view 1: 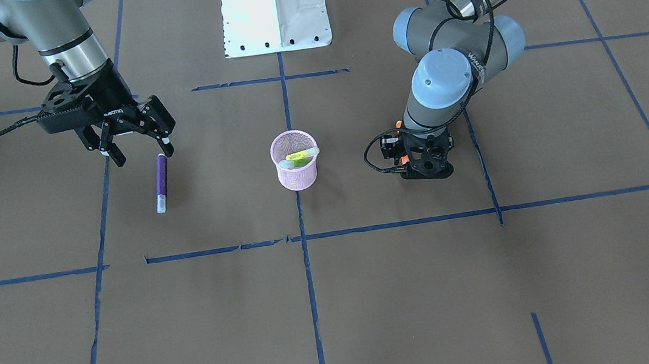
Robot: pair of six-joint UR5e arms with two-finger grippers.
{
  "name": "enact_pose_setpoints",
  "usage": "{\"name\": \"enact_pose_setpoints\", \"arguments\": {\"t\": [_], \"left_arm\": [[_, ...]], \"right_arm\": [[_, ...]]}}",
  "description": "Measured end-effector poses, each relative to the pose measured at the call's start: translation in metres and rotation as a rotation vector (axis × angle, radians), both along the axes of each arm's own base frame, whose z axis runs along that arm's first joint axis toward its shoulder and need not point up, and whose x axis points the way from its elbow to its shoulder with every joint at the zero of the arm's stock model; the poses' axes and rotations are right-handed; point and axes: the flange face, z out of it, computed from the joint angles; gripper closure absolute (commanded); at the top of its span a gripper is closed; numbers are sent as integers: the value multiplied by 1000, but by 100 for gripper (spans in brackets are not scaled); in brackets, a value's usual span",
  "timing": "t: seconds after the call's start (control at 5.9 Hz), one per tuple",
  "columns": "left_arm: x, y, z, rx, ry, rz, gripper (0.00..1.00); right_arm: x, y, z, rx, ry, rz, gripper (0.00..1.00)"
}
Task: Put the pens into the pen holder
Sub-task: 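Grasp the orange highlighter with the left gripper while the right gripper withdraws, then lift the orange highlighter with the left gripper and drop it into the cup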
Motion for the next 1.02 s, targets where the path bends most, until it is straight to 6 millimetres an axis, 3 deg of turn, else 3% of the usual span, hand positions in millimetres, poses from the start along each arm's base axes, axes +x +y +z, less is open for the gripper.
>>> {"name": "enact_pose_setpoints", "arguments": {"t": [0.68, 0.85, 1.02], "left_arm": [[2, 1, 3, -1, -4, 6, 63], [2, 2, 4, -2, -4, 7, 68], [2, 3, 4, -3, -4, 8, 88]], "right_arm": [[0, 0, 0, 0, 0, 1, 0], [0, 0, 0, 1, 0, 1, 0], [0, 0, 0, 1, -1, 0, 0]]}}
